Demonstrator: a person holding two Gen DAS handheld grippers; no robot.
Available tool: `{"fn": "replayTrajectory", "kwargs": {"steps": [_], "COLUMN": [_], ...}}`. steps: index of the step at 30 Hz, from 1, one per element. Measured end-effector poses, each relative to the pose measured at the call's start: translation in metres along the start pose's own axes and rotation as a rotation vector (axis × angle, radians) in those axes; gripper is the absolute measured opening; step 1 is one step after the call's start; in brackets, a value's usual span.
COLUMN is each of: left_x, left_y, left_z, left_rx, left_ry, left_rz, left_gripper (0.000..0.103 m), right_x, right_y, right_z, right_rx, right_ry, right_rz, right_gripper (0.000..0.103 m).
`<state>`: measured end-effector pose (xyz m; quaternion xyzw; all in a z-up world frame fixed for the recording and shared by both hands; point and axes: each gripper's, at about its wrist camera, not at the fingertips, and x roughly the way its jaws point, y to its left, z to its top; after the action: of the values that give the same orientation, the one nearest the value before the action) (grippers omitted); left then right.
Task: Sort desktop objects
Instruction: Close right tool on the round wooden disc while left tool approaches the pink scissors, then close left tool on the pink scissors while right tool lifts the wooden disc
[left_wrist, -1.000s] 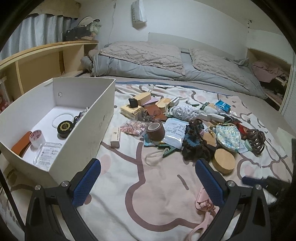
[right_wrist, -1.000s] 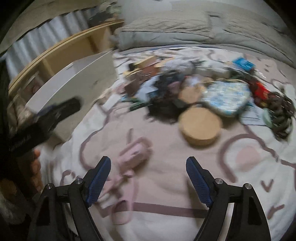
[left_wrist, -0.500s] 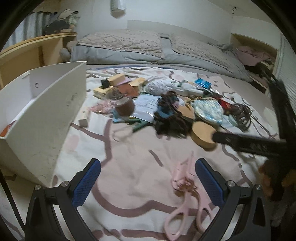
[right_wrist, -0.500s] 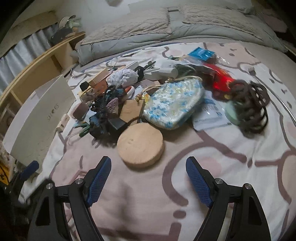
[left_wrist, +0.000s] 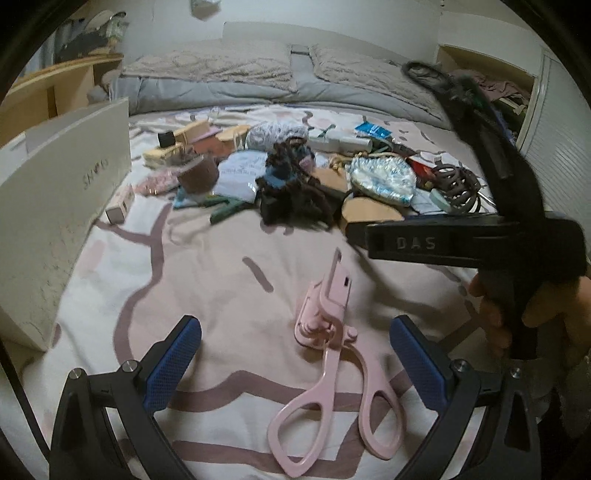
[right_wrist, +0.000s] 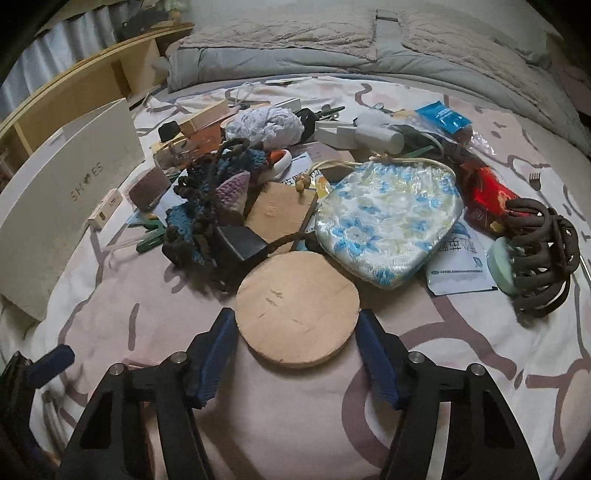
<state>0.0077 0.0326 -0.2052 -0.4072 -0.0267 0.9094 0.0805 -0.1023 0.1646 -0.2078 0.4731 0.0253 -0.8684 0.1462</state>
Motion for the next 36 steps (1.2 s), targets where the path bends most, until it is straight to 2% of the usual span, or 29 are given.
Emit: {"fn": "replayTrajectory", "kwargs": {"steps": [4, 15, 23, 28, 34, 36], "left_x": [0.009, 0.014, 0.016, 0.014, 0.009, 0.008], "left_y": [0.005, 0.003, 0.004, 0.005, 0.008, 0.006], "left_z": [-0.005, -0.010, -0.012, -0.013, -0.013, -0.012], "left_rx": [-0.031, -0.005, -0.024, -0.019, -0.032, -0.024], "left_ry": [0.029, 0.017, 0.024, 0.014, -0.015, -0.020], "left_rz": [0.011, 0.017, 0.013, -0.002, -0.041, -0.043], "left_gripper": [0.103, 0.103, 0.103, 0.103, 0.102, 0.097], "right_x": [-0.004, -0.029, -0.047, -0.059, -0.061, -0.059], "right_y": [0.003, -0.011, -0.012, -0.016, -0.027, -0.026], "right_z": [-0.006, -0.034, -0.051, -0.063, -0.082, -0.086], "right_rx": [-0.027, -0.032, -0.072, -0.071, 0.029, 0.034], "right_ry": [-0.013, 0.029, 0.074, 0.067, 0.068, 0.047], "right_rz": [-0.007, -0.002, -0.009, -0.040, -0.052, -0.063], "right_gripper": [0.067, 0.067, 0.067, 0.067, 0.067, 0.067]}}
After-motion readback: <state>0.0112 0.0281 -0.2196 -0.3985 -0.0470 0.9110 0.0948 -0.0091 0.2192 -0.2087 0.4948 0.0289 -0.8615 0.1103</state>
